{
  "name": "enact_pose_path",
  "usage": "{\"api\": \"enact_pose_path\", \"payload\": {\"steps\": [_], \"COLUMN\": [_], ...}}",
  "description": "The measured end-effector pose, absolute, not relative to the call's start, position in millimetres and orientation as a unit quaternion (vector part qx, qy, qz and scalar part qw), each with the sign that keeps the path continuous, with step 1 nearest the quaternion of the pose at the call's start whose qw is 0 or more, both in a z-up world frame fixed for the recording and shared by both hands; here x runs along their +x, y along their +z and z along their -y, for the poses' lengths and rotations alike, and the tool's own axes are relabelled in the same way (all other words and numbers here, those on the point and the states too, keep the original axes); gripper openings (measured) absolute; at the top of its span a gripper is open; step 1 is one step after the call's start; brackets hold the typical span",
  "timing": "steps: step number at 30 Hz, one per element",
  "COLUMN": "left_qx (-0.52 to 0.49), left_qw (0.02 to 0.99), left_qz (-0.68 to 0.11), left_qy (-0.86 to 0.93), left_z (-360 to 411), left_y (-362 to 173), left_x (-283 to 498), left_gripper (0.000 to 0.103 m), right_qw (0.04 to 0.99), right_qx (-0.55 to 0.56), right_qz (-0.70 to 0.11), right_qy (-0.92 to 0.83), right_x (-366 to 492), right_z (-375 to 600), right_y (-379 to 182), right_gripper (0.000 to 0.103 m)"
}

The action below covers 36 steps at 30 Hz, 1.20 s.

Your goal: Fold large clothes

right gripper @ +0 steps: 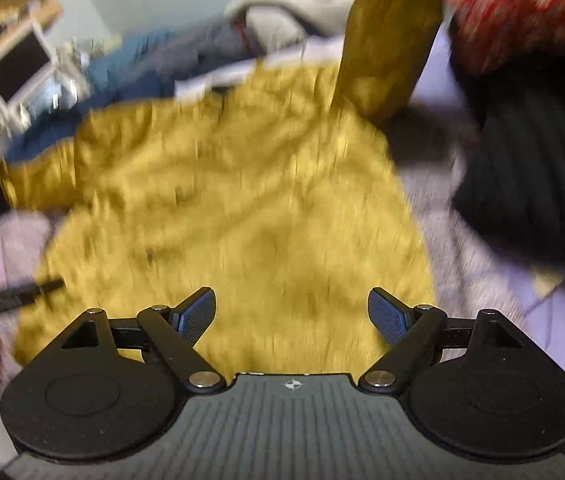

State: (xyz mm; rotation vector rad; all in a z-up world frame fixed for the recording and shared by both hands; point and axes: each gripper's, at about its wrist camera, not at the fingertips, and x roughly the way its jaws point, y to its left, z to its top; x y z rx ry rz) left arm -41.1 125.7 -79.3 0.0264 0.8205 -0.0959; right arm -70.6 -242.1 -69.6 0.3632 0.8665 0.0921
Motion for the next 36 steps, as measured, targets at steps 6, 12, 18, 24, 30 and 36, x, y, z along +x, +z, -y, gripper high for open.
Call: {"api": "enact_pose_path", "payload": {"steps": [6, 12, 18, 24, 30, 36], "left_qx": [0.012, 0.008, 0.028, 0.032, 0.027, 0.026], "left_qw": [0.920, 0.918, 0.919, 0.914, 0.913, 0.913], "left_qz": [-0.386, -0.386, -0.382, -0.394, -0.399, -0.403], "left_qy": [-0.062, -0.086, -0.093, -0.088, -0.081, -0.063], "left_z": [-99, -78, -69, -73, -80, -89], "left_y": [-68, -66, -64, -70, -73, -78], "left_x": [-33, -30, -33, -36, -35, -31], "left_gripper": [0.103, 0.103, 0.103, 0.103, 0.103, 0.103], "right_qw": [0.937, 0.938, 0.900, 0.870, 0.874, 0.900], "right_qx": [0.212, 0.275, 0.380, 0.457, 0.453, 0.406], "right_qz": [-0.278, -0.169, -0.128, -0.058, -0.041, -0.041], "right_qy": [-0.011, -0.124, -0.171, -0.176, -0.171, -0.153], "right_x": [-59, -34, -2, -4, -7, -19], "right_z": [306, 393, 453, 490, 500, 480], "right_y": [7, 50, 40, 12, 3, 21], "right_gripper": [0.087, 0.088, 0.086, 0.081, 0.041, 0.030]}}
